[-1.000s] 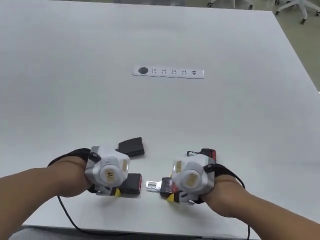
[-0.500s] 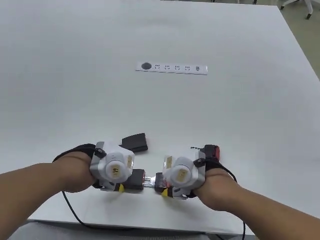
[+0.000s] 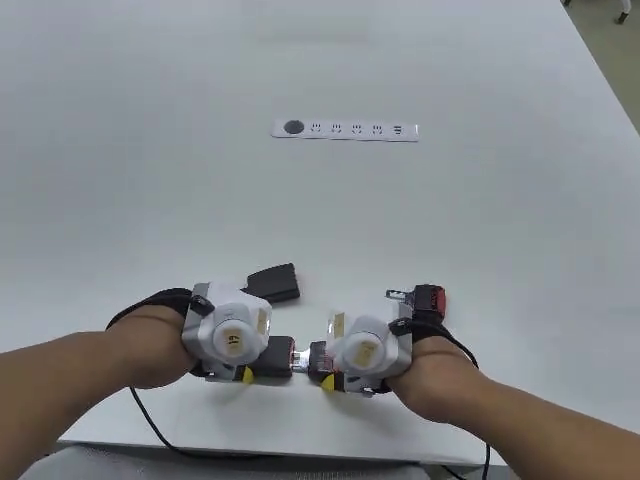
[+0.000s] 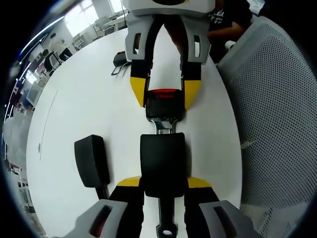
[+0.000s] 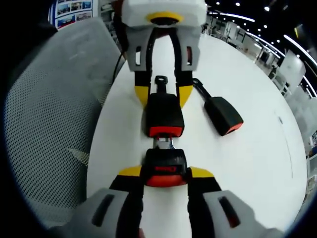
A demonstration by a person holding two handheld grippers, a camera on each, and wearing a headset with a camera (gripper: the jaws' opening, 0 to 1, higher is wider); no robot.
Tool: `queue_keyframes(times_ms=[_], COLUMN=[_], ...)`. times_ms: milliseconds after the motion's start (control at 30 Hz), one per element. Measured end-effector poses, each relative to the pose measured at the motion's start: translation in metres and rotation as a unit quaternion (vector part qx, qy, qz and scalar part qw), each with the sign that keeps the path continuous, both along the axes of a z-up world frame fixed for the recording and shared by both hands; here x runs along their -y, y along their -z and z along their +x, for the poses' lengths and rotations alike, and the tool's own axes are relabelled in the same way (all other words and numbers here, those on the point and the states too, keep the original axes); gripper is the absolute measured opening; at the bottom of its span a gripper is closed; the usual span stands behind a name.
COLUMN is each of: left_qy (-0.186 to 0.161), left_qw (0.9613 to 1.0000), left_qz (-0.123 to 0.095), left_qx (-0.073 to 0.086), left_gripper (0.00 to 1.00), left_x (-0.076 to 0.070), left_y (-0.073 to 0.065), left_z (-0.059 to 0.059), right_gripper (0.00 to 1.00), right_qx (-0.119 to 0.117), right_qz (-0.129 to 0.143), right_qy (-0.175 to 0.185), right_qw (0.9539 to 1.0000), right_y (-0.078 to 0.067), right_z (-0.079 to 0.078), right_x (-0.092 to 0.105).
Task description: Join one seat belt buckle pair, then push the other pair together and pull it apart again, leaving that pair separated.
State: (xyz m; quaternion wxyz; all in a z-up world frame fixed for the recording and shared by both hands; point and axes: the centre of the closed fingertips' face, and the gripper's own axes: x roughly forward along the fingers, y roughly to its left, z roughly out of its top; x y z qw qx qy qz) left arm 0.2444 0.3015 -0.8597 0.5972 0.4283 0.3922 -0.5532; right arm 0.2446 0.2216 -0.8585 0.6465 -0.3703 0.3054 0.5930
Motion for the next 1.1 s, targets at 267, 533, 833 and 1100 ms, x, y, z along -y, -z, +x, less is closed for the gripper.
queue_keyframes(times_ms=[267,533,833,1100], left_qy=[-0.006,-0.002,0.006,0.001], left_qw=[1.0000,1.0000,1.0000,0.9999], left_qz=[-0.004,-0.008,0.000,-0.009], left_qx=[0.001,-0.001,-0.006,-0.005], left_gripper=[0.31,0.31,0.31,0.31], left_x=[0.000,0.000,0.001,-0.001], left_y=[0.000,0.001,0.001,0.003], left_z=[-0.001,-0.003,-0.003,0.000], right_gripper=[0.32,0.32,0.31,0.32], right_qx=[-0.005,-0.015,-0.021,-0.018], right_qz=[-0.004,-0.002,0.003,0.007], right_qy=[0.004,-0.008,0.007,0.010], right_qw=[1.0000,0.9999,0.9998,0.9998], right_y=[0.001,0.002,0.002,0.001], right_z=[0.001,0.000,0.000,-0.001], right_x=[-0.003,-0.014,-0.017,-0.017])
